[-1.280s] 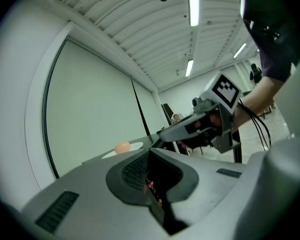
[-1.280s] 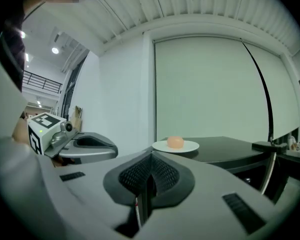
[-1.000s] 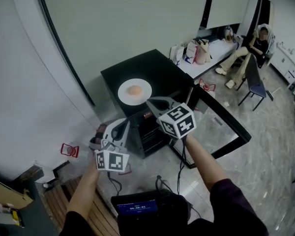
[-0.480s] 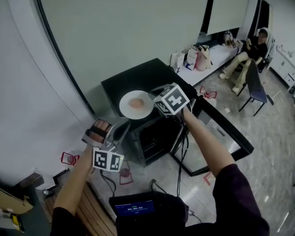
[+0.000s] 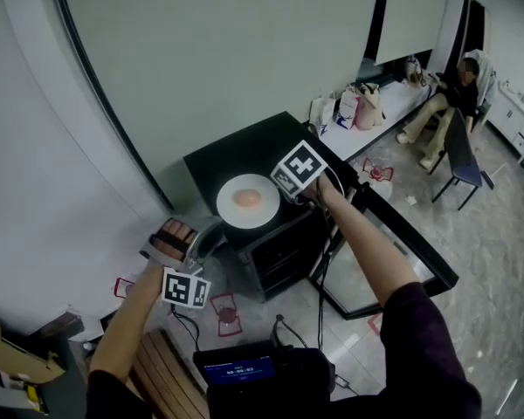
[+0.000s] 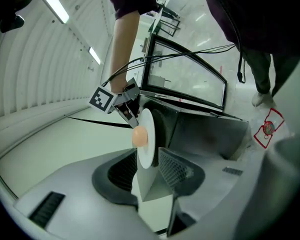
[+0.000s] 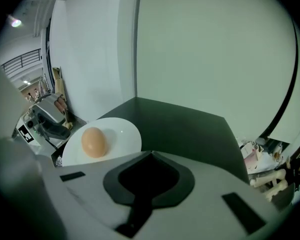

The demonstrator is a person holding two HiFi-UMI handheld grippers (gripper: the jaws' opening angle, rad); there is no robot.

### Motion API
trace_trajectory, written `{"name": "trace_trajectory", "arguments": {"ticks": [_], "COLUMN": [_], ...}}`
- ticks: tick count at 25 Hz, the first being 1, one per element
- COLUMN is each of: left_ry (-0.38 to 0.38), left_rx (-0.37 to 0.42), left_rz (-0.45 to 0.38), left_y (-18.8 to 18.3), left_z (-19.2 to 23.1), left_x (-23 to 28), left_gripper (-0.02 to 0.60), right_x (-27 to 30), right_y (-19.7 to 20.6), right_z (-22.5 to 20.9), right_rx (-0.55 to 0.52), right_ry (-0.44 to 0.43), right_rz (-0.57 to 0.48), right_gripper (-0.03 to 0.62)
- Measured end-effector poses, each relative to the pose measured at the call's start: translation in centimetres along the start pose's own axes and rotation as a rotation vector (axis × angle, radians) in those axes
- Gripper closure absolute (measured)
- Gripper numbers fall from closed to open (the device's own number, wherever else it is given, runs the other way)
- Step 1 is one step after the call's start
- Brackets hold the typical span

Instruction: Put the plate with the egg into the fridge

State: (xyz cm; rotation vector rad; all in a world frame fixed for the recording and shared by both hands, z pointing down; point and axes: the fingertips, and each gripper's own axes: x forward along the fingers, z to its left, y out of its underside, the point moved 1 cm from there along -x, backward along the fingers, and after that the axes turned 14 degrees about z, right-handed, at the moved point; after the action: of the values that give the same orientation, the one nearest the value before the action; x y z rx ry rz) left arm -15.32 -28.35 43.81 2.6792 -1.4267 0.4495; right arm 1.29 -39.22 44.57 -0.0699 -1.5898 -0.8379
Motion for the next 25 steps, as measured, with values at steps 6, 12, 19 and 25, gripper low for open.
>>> {"name": "trace_trajectory", "arguments": {"ticks": [6, 12, 19, 25], "left_ry": [0.0, -0.003, -0.05, -0.083], "left_rx": [0.05, 0.066, 0.102, 0.115], "left_rz": [-0.002, -0.002, 0.005, 0.004], "left_y": [1.4, 2.3, 2.9, 2.9], "left_z": [-1.2, -1.9, -2.4, -2.5], "left_x": [0.8, 1.0, 0.7, 0.4], "left_gripper": [0.486, 0.486, 0.486, 0.5], "right_x": [0.6, 0.8, 0.6, 0.6], "right_y": [0.0, -0.8, -2.3, -3.3], "right_z": [0.5, 2.2, 4.9, 6.2], "right_rx": [-0.005, -0.04, -0.075, -0.084], "right_ry": [-0.017, -0.029, -0.061, -0.084], "right_rz": [0.01, -0.004, -0.035, -0.058], "right_gripper": [0.588, 0.588, 0.588, 0.588]}}
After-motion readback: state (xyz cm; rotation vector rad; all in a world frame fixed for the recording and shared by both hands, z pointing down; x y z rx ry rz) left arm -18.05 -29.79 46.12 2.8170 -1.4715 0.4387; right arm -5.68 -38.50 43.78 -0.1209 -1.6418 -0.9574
